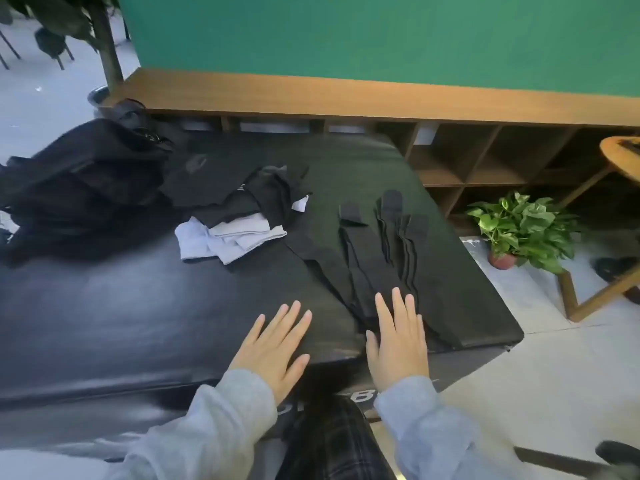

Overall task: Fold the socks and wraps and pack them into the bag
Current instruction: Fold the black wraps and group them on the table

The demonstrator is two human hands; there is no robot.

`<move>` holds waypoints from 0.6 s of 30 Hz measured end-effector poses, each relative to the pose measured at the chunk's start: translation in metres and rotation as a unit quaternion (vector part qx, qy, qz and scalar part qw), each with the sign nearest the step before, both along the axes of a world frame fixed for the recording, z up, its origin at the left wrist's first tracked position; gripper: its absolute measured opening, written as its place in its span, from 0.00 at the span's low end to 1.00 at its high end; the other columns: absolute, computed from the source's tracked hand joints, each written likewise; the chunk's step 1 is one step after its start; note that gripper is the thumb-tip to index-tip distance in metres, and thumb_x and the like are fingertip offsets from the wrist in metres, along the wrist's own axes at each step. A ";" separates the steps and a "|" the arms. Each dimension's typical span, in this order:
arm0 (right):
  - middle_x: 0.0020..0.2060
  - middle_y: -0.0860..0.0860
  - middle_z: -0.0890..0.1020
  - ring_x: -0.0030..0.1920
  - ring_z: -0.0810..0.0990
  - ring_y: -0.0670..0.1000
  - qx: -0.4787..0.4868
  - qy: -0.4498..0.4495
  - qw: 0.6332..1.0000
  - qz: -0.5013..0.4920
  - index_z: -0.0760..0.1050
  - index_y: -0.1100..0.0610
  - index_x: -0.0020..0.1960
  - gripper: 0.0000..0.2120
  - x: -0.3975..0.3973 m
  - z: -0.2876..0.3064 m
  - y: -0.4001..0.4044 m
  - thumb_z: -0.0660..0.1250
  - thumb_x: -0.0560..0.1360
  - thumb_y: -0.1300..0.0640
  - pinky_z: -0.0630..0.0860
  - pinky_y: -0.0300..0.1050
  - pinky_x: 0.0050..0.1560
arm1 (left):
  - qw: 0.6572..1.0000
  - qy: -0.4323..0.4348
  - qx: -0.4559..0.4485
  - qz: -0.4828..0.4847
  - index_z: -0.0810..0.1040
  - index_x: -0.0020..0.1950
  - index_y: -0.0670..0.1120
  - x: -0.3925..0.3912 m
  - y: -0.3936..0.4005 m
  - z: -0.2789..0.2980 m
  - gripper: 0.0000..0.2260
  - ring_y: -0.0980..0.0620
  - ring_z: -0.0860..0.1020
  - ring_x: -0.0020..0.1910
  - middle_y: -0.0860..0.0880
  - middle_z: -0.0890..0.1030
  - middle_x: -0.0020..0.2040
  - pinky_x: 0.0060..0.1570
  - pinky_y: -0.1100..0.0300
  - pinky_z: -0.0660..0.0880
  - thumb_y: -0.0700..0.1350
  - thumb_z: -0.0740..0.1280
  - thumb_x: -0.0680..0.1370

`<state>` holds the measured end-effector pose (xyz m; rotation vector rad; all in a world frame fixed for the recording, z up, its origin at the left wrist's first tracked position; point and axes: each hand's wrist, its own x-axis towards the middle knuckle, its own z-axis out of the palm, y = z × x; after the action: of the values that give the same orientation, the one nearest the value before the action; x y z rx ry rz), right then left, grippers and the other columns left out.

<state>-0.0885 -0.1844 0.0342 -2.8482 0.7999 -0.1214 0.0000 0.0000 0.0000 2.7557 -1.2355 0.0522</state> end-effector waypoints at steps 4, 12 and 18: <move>0.76 0.46 0.42 0.75 0.39 0.48 0.083 0.008 0.996 -0.014 0.48 0.49 0.76 0.26 0.002 0.004 -0.009 0.53 0.81 0.55 0.48 0.40 0.72 | 0.999 0.040 0.032 -0.012 0.61 0.73 0.50 -0.002 -0.021 0.009 0.28 0.51 0.68 0.69 0.51 0.64 0.72 0.67 0.50 0.66 0.58 0.49 0.74; 0.76 0.52 0.48 0.76 0.44 0.55 0.079 0.038 0.996 -0.018 0.53 0.51 0.75 0.24 0.023 0.029 -0.022 0.53 0.81 0.58 0.47 0.45 0.73 | 0.991 0.063 0.108 -0.038 0.63 0.72 0.52 0.004 -0.029 0.010 0.27 0.50 0.62 0.71 0.52 0.65 0.72 0.65 0.47 0.62 0.59 0.46 0.75; 0.75 0.53 0.52 0.70 0.59 0.58 0.053 0.076 0.995 -0.038 0.56 0.47 0.73 0.24 0.039 0.029 -0.027 0.57 0.79 0.57 0.62 0.49 0.66 | 0.993 0.055 0.088 -0.059 0.36 0.72 0.55 0.003 -0.028 0.006 0.33 0.52 0.38 0.72 0.56 0.36 0.72 0.70 0.51 0.39 0.63 0.26 0.68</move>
<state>-0.0495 -0.2116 0.0633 -2.7538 0.9146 0.1245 0.0027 -0.0284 0.0064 2.7781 -1.4336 -0.2286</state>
